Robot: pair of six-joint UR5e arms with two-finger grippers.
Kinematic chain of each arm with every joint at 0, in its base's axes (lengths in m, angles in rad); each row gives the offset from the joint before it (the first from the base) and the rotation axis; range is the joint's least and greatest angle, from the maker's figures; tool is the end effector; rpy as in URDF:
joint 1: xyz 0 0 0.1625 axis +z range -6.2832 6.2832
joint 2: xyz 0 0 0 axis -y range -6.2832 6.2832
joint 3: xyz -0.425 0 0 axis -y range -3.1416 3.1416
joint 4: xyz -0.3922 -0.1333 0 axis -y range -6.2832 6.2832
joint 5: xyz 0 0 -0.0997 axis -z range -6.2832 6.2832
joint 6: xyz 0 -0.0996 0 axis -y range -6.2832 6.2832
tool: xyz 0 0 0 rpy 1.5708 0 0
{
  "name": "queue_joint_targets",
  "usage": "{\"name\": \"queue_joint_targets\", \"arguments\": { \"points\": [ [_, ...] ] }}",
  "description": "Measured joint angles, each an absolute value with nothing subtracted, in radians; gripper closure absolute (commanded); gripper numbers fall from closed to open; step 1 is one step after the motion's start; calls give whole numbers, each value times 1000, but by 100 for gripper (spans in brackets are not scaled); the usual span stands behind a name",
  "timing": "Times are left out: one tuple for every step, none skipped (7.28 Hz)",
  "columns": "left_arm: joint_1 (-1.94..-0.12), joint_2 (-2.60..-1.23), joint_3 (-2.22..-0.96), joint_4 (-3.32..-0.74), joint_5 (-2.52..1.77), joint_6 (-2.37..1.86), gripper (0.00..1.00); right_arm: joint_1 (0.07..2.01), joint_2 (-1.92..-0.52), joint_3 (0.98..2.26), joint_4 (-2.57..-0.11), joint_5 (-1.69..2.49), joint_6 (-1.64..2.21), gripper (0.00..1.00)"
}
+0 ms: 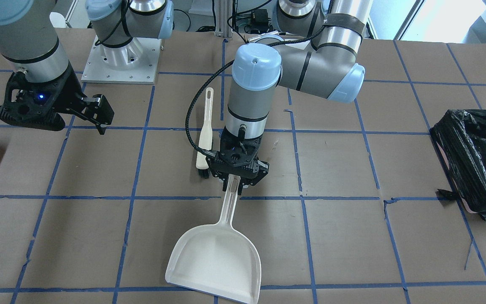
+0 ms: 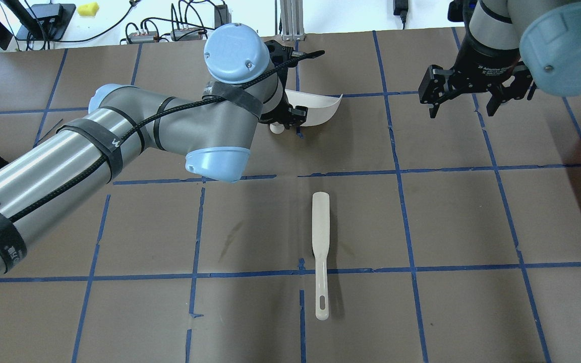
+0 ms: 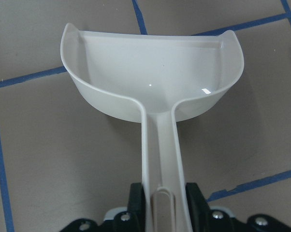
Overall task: Sweep and dump trash in nearest bin
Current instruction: 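Lower the dustpan onto the table beside the brush with the left gripper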
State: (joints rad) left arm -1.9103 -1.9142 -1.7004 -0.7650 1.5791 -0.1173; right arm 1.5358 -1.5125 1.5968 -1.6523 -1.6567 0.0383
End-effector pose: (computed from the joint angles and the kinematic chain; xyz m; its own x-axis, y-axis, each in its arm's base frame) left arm -0.3310 -0.5396 0.3225 -0.9741 0.2239 0.0304 0.2021 0.9237 -0.3254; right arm 0.1067 -0.5190 0.4542 -0.9936 0.0729 0.0858 0.0731 0.9973 -0.0005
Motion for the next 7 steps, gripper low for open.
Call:
{"name": "queue_joint_targets", "arguments": {
  "points": [
    [-1917, -1917, -1704, -760, 1581, -134, 96, 1536, -1512, 1597, -1652, -1657, 38, 0],
    [-1924, -1918, -1710, -758, 1582, -144, 95, 1536, -1513, 1597, -1652, -1657, 38, 0],
    [-1930, -1918, -1720, -756, 1582, -150, 95, 1536, -1513, 1597, -1652, -1657, 38, 0],
    [-1938, -1918, -1730, -755, 1582, -153, 93, 1536, -1513, 1597, -1652, -1657, 37, 0],
    [-1948, -1919, -1737, -756, 1583, -154, 85, 1536, -1515, 1597, -1650, -1655, 37, 0],
    [-1959, -1918, -1745, -757, 1583, -154, 84, 1539, -1521, 1599, -1645, -1637, 37, 0],
    [-1971, -1910, -1766, -757, 1584, -153, 70, 1543, -1528, 1601, -1643, -1604, 36, 0]
  ]
}}
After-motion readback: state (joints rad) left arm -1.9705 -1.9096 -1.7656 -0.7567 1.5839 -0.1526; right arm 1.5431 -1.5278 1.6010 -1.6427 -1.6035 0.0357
